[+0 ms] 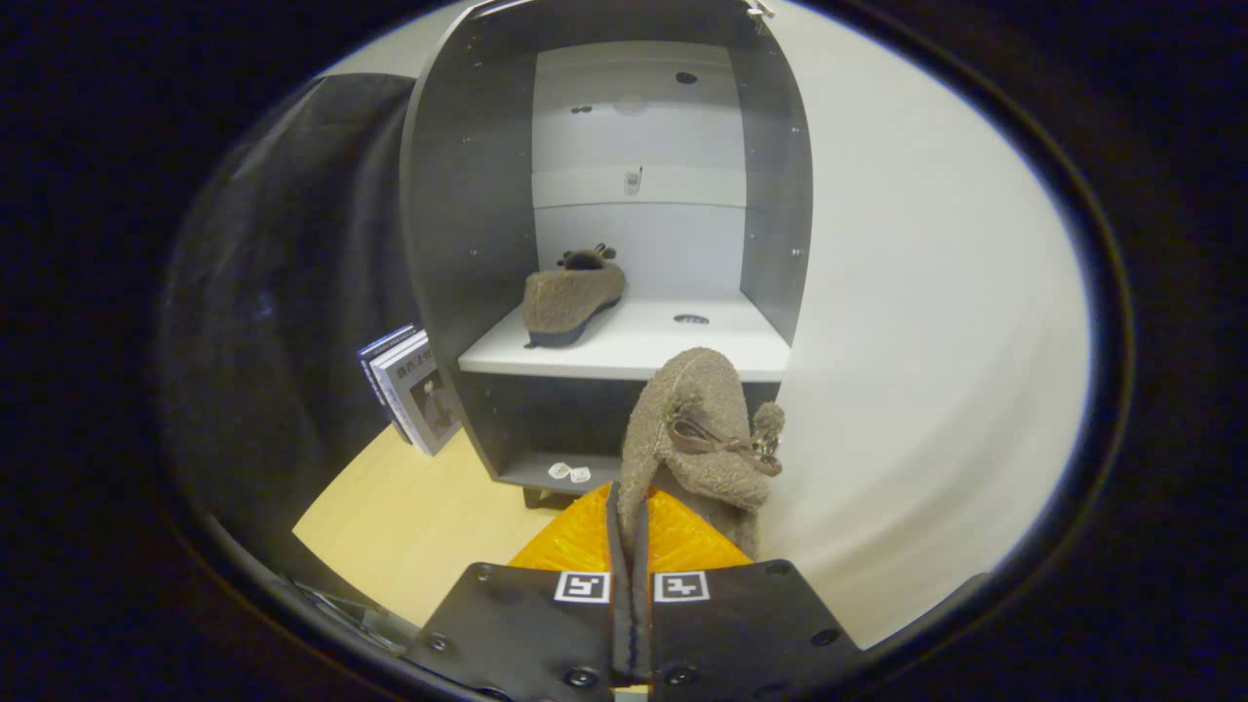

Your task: Open the shoe cabinet door, grab the shoes and put them into the shoe cabinet, then close the shoe cabinet door.

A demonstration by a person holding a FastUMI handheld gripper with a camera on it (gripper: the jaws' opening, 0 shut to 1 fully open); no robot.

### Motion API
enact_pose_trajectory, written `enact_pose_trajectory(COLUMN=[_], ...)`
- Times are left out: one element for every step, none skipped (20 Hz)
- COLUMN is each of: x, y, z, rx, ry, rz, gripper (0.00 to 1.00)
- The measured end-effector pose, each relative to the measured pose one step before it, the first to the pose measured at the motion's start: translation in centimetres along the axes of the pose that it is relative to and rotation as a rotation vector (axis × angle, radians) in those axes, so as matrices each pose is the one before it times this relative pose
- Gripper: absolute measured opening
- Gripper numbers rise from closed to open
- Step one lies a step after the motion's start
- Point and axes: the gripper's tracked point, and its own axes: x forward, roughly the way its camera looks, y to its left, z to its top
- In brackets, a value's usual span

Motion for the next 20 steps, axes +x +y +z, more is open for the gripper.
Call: enact_pose_trajectory(x=[0.329,0.392,0.577,0.542,0.710,0.613,0.899,1.184,1.244,1.145,0.984,1.232,1.168,1.147,0.883,1.131,1.049,0.961,0.583,0.818], y=[-0.138,-0.026,0.034,-0.202,-0.065,-0.102,0.056,0.136,0.146,0.064,0.070,0.205,0.314,0.228,0.093,0.083,0.038,0.017,-0.025,-0.155], z=[1.134,0.994,0.975,1.045,1.089,1.026,1.095,1.019,1.017,0.839,0.629,0.668,0.557,0.145,-0.054,0.127,0.042,0.003,-0.207,0.168], rx=[-0.01641,-0.01385,-0.01596,-0.01499,-0.01432,-0.01372,-0.00904,-0.00622,-0.01084,-0.00997,-0.00450,-0.00058,-0.00047,-0.01099,-0.01983,-0.01980,-0.01785,-0.01248,-0.01266,-0.01173], ry=[-0.01379,-0.01395,-0.01223,-0.01637,-0.01803,-0.01610,-0.01701,-0.01833,-0.01737,-0.01578,-0.01211,-0.00899,-0.01023,-0.00003,0.00146,0.00059,0.00796,0.00526,0.00929,0.00477], rz=[-0.00795,-0.00746,-0.00838,-0.00816,-0.00646,-0.00627,-0.00340,-0.00481,-0.00609,-0.00669,-0.00473,-0.00076,-0.00022,-0.00251,-0.00424,-0.00581,-0.00679,-0.00240,-0.00073,-0.00642], gripper=[0.02,0.02,0.02,0.03,0.03,0.03,0.02,0.02,0.02,0.02,0.02,0.02,0.02,0.02,0.02,0.02,0.02,0.02,0.02,0.02])
